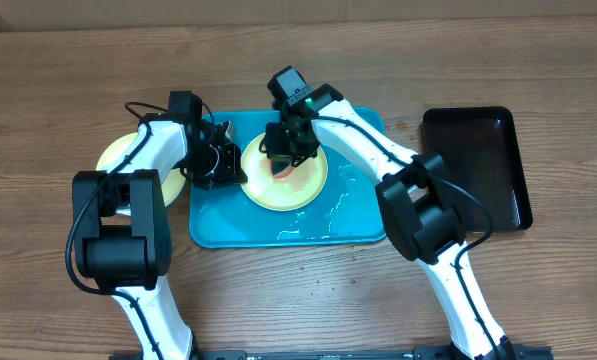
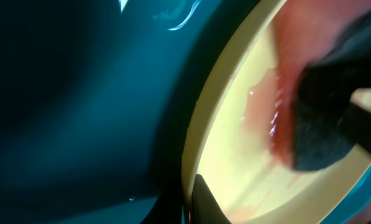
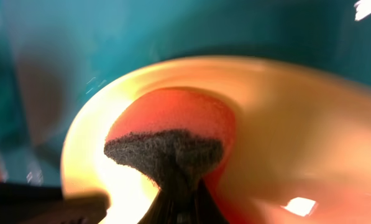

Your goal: Clean dirty plates on tray and stack at the side

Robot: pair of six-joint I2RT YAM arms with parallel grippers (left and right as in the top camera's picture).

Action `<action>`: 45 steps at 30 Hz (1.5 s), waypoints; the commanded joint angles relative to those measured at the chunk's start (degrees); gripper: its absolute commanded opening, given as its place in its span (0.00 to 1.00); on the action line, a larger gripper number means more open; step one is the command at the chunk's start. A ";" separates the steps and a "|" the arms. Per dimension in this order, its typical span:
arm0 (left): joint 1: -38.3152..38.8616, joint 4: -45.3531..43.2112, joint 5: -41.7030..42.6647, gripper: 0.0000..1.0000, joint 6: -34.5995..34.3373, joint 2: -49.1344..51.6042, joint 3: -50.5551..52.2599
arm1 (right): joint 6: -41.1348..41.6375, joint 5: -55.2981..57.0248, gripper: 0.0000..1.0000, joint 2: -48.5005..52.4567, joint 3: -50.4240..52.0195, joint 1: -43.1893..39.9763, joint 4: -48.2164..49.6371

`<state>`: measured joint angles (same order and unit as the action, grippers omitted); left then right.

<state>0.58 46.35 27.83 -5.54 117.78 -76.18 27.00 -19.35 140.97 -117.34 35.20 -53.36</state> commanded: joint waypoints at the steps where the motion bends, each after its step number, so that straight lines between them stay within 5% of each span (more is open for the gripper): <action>1: 0.50 0.09 0.31 0.04 2.82 -0.76 0.70 | -2.45 -8.04 0.04 4.46 0.72 3.17 -2.03; 19: 0.50 0.13 0.28 0.04 2.82 -0.76 0.70 | -7.06 4.11 0.04 4.44 -2.08 -2.78 -25.53; 28: 0.50 0.15 0.28 0.04 2.84 -0.76 0.70 | -1.03 11.76 0.04 4.44 -2.08 -7.61 -24.52; 45: 0.22 0.15 0.28 0.04 2.82 -0.76 0.70 | 7.52 29.77 0.04 4.44 -6.51 -3.87 -20.98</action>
<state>1.52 46.24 29.21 -3.88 117.75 -76.03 32.32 -3.46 142.15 -123.85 30.55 -76.64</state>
